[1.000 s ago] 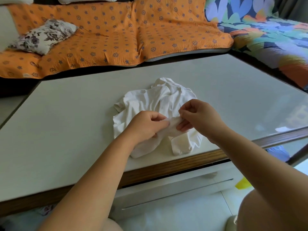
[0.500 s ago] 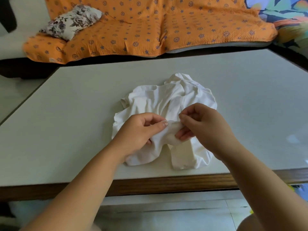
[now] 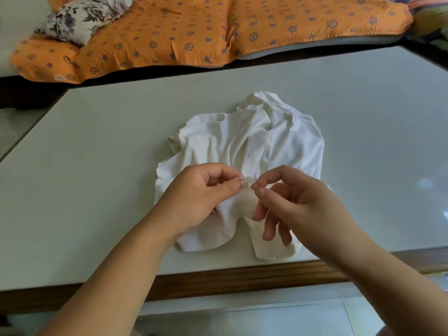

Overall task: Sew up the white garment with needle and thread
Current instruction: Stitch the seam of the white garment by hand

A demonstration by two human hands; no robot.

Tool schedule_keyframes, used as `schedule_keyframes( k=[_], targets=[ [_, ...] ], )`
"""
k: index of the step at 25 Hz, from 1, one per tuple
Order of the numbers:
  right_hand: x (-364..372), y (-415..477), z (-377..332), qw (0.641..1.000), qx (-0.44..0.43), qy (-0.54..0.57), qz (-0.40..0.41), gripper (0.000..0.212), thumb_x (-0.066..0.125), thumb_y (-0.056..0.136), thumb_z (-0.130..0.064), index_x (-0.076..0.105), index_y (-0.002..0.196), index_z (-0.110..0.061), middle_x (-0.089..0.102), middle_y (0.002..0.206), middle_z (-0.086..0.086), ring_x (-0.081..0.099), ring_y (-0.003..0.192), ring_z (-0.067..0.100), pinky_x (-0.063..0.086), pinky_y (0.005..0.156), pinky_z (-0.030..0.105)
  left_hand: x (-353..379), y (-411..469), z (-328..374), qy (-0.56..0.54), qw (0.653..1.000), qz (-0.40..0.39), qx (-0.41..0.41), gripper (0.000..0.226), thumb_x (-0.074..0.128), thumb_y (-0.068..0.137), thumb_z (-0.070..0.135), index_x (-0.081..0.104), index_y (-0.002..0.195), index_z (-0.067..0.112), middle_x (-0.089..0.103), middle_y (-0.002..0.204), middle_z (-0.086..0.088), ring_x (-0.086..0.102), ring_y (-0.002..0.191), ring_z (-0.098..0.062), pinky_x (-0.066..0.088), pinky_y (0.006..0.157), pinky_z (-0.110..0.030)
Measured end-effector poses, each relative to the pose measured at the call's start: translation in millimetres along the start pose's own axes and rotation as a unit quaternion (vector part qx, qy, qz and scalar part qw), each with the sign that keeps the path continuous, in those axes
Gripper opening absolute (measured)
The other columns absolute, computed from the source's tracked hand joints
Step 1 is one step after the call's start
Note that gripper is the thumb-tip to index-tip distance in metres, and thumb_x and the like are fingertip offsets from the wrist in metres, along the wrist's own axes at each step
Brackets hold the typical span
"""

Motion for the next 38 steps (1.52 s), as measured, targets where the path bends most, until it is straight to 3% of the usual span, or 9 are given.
schedule_keyframes(
  k=[5,13,20,24,26,28,29,33,38],
  targets=[
    [1,3,16,0.999,0.046,-0.009,0.002,0.016,0.057,0.095,-0.011,0.071,0.092,-0.019,0.065,0.058,0.002,0.060,0.047,0.014,0.043,0.042,0.023,0,-4,-5,-0.041,0.999,-0.001,-0.011,0.007,0.069,0.086,0.027,0.075,0.087,0.023,0.069,0.071,0.009,0.056,0.064,-0.002,0.043,0.053,-0.014],
    [-1,4,18,0.999,0.047,0.002,0.003,0.019,0.058,0.094,-0.010,0.073,0.092,-0.021,0.063,0.054,0.003,0.059,0.046,0.016,0.046,0.045,0.022,4,-4,-4,-0.058,0.998,-0.009,-0.010,0.007,0.068,0.086,0.022,0.074,0.088,0.019,0.067,0.068,0.009,0.053,0.060,-0.001,0.041,0.051,-0.013],
    [1,4,21,0.999,0.050,-0.012,0.010,0.018,0.058,0.094,-0.012,0.072,0.092,-0.022,0.064,0.053,0.001,0.060,0.044,0.013,0.045,0.045,0.019,4,-4,-5,-0.049,0.999,-0.001,0.001,0.003,0.069,0.087,0.022,0.072,0.088,0.021,0.073,0.077,0.002,0.056,0.063,-0.004,0.042,0.054,-0.013],
    [2,5,23,0.998,0.049,-0.021,0.018,0.016,0.058,0.095,-0.012,0.071,0.093,-0.021,0.065,0.054,0.002,0.060,0.044,0.012,0.045,0.045,0.018,4,-6,0,-0.005,1.000,0.005,0.028,0.003,0.070,0.087,0.023,0.072,0.088,0.026,0.074,0.077,0.008,0.057,0.061,0.004,0.041,0.058,-0.008],
    [5,5,23,0.998,0.044,-0.027,0.023,0.012,0.058,0.095,-0.015,0.069,0.093,-0.021,0.067,0.056,0.002,0.061,0.044,0.012,0.048,0.046,0.018,4,-7,2,0.019,0.999,0.013,0.047,0.004,0.071,0.086,0.025,0.073,0.086,0.029,0.074,0.078,0.009,0.060,0.063,-0.004,0.046,0.061,-0.018],
    [6,6,23,0.998,0.037,-0.032,0.035,0.009,0.058,0.096,-0.018,0.066,0.091,-0.020,0.068,0.058,0.004,0.062,0.045,0.011,0.048,0.047,0.017,7,-9,4,0.040,0.997,0.015,0.063,0.005,0.072,0.085,0.027,0.074,0.085,0.032,0.074,0.079,0.001,0.060,0.070,-0.032,0.052,0.066,-0.042],
    [6,6,23,0.998,0.035,-0.030,0.041,0.009,0.059,0.096,-0.018,0.065,0.090,-0.019,0.069,0.059,0.004,0.062,0.045,0.011,0.048,0.048,0.017,8,-10,5,0.046,0.996,0.017,0.068,0.005,0.072,0.085,0.028,0.075,0.085,0.032,0.073,0.078,-0.001,0.058,0.071,-0.039,0.052,0.067,-0.045],
    [5,8,22,0.999,0.033,-0.012,0.036,0.009,0.059,0.097,-0.019,0.066,0.090,-0.018,0.068,0.060,0.005,0.062,0.048,0.014,0.049,0.047,0.020,5,-10,4,0.022,0.998,0.032,0.050,0.003,0.070,0.087,0.027,0.073,0.087,0.028,0.074,0.080,0.009,0.059,0.079,-0.038,0.048,0.060,-0.018],
    [5,8,19,1.000,0.027,-0.008,0.012,0.011,0.058,0.097,-0.015,0.066,0.092,-0.018,0.066,0.057,0.004,0.063,0.048,0.016,0.048,0.046,0.022,3,-9,3,0.033,0.997,0.035,0.055,0.003,0.070,0.086,0.033,0.072,0.086,0.034,0.068,0.083,-0.010,0.054,0.073,-0.040,0.043,0.061,-0.033]
  ],
)
Point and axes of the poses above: each hand's wrist, its own y-axis towards the middle knuckle, its own x-axis out of the palm, z = x × y, the point moved 8 cm from there along y, towards the middle knuckle
